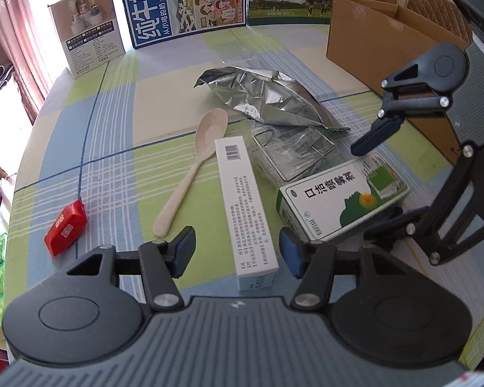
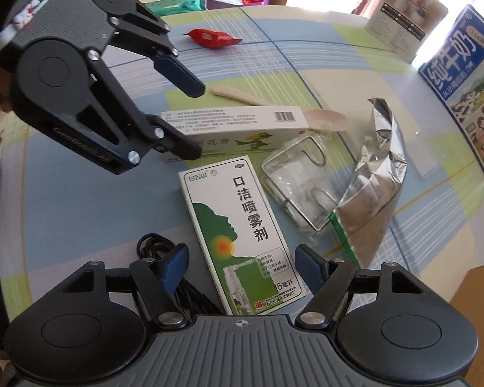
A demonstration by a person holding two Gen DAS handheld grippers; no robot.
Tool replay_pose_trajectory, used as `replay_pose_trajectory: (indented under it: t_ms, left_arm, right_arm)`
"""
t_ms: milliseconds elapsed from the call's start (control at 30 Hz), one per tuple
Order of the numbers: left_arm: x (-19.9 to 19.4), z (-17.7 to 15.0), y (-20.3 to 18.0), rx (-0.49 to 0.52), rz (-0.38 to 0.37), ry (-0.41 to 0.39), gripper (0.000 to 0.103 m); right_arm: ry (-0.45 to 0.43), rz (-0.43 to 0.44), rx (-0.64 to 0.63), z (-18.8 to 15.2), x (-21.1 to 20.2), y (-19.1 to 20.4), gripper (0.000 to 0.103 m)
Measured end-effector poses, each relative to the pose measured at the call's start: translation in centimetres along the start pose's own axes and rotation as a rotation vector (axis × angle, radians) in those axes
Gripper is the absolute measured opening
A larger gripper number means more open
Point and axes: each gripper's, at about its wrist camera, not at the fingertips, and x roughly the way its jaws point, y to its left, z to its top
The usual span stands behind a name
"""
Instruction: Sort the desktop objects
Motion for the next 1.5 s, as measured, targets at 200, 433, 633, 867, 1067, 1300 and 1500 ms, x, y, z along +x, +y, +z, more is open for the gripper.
replay_pose_trajectory:
  t_ms: [200,433,633,867,1067,1300,1500]
  left_arm:
    - [0.1,0.5,0.2,0.003,-0.008,-0.007,0.054]
    - [1.1,1.0,0.3,0.015,-0.032,0.006,0.047]
    - [1.4,1.1,0.3,0.009,-0.032,0.017,0.022]
    - [-0.4,0.5,0.2,0.034,-0.026,0.021,0.021]
    - [-2.9,-1.2,-0.1,0.054,-0.021,0.020,0.021]
    - [-5.1,-3.8,-1.1,0.068,-0.057,0.035,0.021]
    - [-4.9,-5.2,-1.9,0.065,-0.070,0.064,0.022]
  right_arm:
    - [-0.001,0.021,-0.013,0.3,1.1,-0.5,0.071]
    - [0.010,0.055,0.035,0.5,1.8,-1.0,0.057]
    - [-0.015,0.024,0.029,0.5,0.2,-0.3,0.053]
    - [-0.066,-0.039,0.144,-0.2,-3.3,0.7,0.052]
    - [-0.119,-0.089,0.494,-3.4,-7.4,2.1,0.052]
    - [-0.086,-0.209,0.759,-9.0,-8.2,5.6,0.053]
    - [-0.088,-0.259,0.820,-11.2,-7.2,6.9,0.053]
